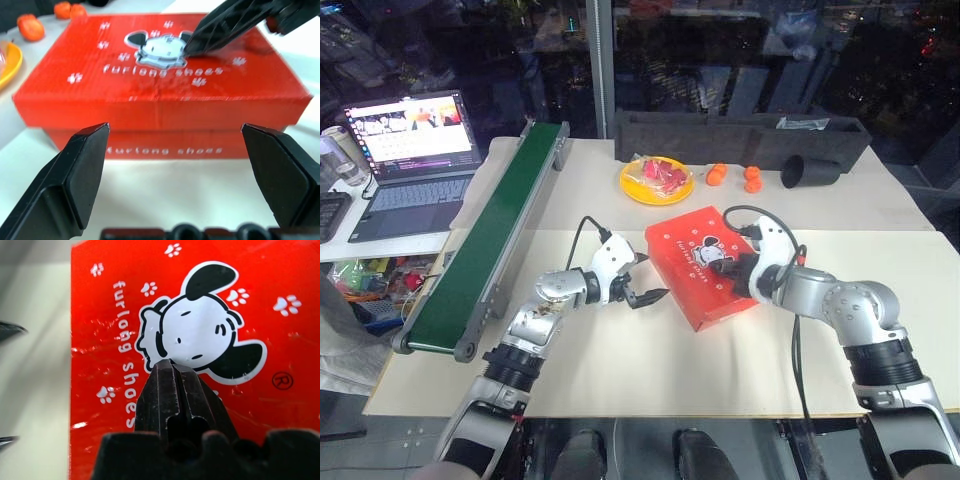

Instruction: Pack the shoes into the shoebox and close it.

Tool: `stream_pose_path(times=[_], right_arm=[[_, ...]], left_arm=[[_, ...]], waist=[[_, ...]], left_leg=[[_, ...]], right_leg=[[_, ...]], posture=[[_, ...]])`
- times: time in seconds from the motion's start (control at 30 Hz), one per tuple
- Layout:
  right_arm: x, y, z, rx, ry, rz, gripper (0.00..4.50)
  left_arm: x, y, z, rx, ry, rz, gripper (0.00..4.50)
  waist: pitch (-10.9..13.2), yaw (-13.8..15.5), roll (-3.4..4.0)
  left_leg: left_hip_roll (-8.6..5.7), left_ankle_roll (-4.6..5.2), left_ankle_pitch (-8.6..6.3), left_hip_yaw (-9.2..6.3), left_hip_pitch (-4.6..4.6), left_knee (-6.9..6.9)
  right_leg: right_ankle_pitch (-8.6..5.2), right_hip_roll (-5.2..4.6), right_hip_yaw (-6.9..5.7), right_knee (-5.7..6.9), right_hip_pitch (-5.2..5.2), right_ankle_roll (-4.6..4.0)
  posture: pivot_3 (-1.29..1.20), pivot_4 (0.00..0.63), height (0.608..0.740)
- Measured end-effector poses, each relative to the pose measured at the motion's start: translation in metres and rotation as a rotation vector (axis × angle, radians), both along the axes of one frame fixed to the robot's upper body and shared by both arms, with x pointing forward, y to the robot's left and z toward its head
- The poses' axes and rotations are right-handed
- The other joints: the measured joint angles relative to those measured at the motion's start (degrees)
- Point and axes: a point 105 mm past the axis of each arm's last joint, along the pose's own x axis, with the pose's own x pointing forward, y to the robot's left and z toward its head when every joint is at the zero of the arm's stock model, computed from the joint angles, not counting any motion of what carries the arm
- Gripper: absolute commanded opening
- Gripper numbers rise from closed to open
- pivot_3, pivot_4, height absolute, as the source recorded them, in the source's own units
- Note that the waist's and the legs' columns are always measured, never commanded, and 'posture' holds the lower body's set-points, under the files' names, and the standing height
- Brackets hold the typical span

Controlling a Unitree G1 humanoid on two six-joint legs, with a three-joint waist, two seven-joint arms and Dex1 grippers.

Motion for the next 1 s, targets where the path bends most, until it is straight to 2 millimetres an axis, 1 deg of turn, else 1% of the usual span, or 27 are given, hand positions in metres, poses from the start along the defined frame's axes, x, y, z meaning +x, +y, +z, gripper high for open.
stream_pose_path(times=[0.07, 0.13, 0.2, 0.4, 0.53, 0.6, 0.7, 0.73, 0.77, 0.8, 0.83, 0.87, 0.97, 1.0], right_arm=[[0.001, 0.001, -0.003, -0.045, -0.008, 0.017, 0.06], [0.002, 0.001, -0.005, -0.066, -0.006, 0.022, 0.06], [0.003, 0.0, -0.006, -0.072, -0.012, 0.018, 0.06], [0.005, -0.003, -0.001, -0.032, -0.024, 0.01, 0.06], [0.004, -0.011, 0.003, -0.009, -0.025, -0.007, 0.06], [0.005, -0.017, 0.012, 0.08, -0.044, -0.033, 0.06], [0.008, -0.034, 0.036, 0.202, -0.128, -0.085, 0.06], [0.008, -0.038, 0.041, 0.218, -0.15, -0.096, 0.06], [0.008, -0.044, 0.051, 0.227, -0.198, -0.116, 0.06], [0.008, -0.05, 0.055, 0.208, -0.229, -0.135, 0.06], [0.009, -0.062, 0.059, 0.161, -0.269, -0.18, 0.06], [0.01, -0.079, 0.06, 0.084, -0.308, -0.257, 0.06], [0.009, -0.111, 0.054, -0.036, -0.35, -0.411, 0.06], [0.006, -0.128, 0.048, -0.141, -0.36, -0.474, 0.06]], left_arm=[[-0.001, 0.001, 0.0, 0.001, -0.003, 0.006, 4.5], [-0.002, 0.003, -0.003, 0.001, 0.005, 0.013, 4.5], [-0.001, 0.006, -0.004, 0.004, 0.011, 0.031, 4.5], [-0.002, 0.012, -0.002, 0.004, 0.001, 0.062, 4.5], [-0.005, 0.015, -0.008, 0.007, 0.013, 0.083, 4.5], [-0.003, 0.018, -0.007, -0.002, 0.004, 0.107, 4.5], [0.001, 0.025, -0.004, -0.022, -0.009, 0.165, 4.5], [0.002, 0.027, -0.003, -0.027, -0.011, 0.182, 4.5], [0.005, 0.032, -0.003, -0.046, -0.012, 0.221, 4.5], [0.008, 0.034, -0.001, -0.073, -0.013, 0.253, 4.5], [0.013, 0.038, 0.001, -0.105, -0.016, 0.308, 4.5], [0.019, 0.046, 0.0, -0.125, -0.016, 0.376, 4.5], [0.028, 0.065, -0.003, -0.155, -0.019, 0.517, 4.5], [0.032, 0.073, -0.004, -0.185, -0.01, 0.587, 4.5]], waist=[[-0.1, 0.0, -0.16], [-0.2, -0.1, -0.26], [-0.2, -0.1, -0.36], [-0.3, 0.0, -0.39], [-0.3, 0.3, -0.39], [-0.2, 0.5, -0.4], [-0.2, 0.6, -0.39], [-0.2, 0.7, -0.39], [-0.2, 0.7, -0.39], [-0.2, 0.8, -0.39], [-0.2, 0.9, -0.39], [-0.2, 1.0, -0.39], [-0.2, 1.2, -0.39], [-0.2, 1.2, -0.39]], left_leg=[[0.01, 0.0, 0.0, 0.0, 0.22, 0.0], [0.03, -0.01, -0.01, 0.0, 0.6, 0.0], [0.04, -0.01, -0.02, 0.0, 0.78, -0.01], [0.03, -0.01, -0.01, 0.0, 0.77, -0.01], [0.03, -0.01, -0.01, -0.01, 0.64, -0.01], [0.02, -0.01, -0.01, -0.02, 0.51, -0.01], [0.02, -0.01, -0.01, -0.02, 0.43, -0.02], [0.02, -0.01, -0.02, -0.02, 0.43, -0.04], [0.03, 0.0, -0.02, -0.02, 0.43, -0.05], [0.02, 0.0, -0.02, -0.02, 0.41, -0.06], [0.03, 0.0, -0.02, -0.02, 0.4, -0.06], [0.01, 0.0, -0.02, -0.01, 0.4, -0.06], [0.0, -0.01, -0.02, 0.0, 0.4, -0.06], [-0.01, -0.01, -0.02, 0.01, 0.39, -0.06]], right_leg=[[0.0, 0.0, 0.0, -0.03, 0.23, 0.0], [-0.01, 0.0, -0.05, -0.12, 0.67, 0.0], [-0.01, 0.0, -0.05, -0.15, 0.84, 0.0], [-0.01, 0.0, -0.03, -0.13, 0.82, 0.0], [-0.01, -0.01, -0.04, -0.14, 0.71, 0.0], [-0.01, -0.01, -0.04, -0.15, 0.61, 0.0], [0.0, -0.01, -0.05, -0.16, 0.52, 0.01], [0.0, -0.01, -0.05, -0.16, 0.51, 0.01], [-0.01, -0.01, -0.05, -0.16, 0.5, 0.01], [-0.01, -0.02, -0.05, -0.16, 0.48, 0.01], [-0.01, -0.02, -0.05, -0.18, 0.47, 0.01], [-0.01, -0.02, -0.05, -0.18, 0.47, 0.02], [-0.01, -0.02, -0.04, -0.17, 0.45, 0.01], [-0.01, -0.03, -0.03, -0.18, 0.45, 0.02]], posture=[[0.0, 0.15, 0.74], [0.0, 0.15, 0.74], [0.0, 0.15, 0.74], [0.0, 0.15, 0.74], [0.0, 0.15, 0.74], [0.0, 0.15, 0.74], [0.0, 0.15, 0.74], [0.0, 0.15, 0.74], [0.0, 0.15, 0.74], [0.0, 0.15, 0.74], [0.0, 0.15, 0.74], [0.0, 0.15, 0.74], [0.0, 0.15, 0.74], [0.0, 0.15, 0.74]])
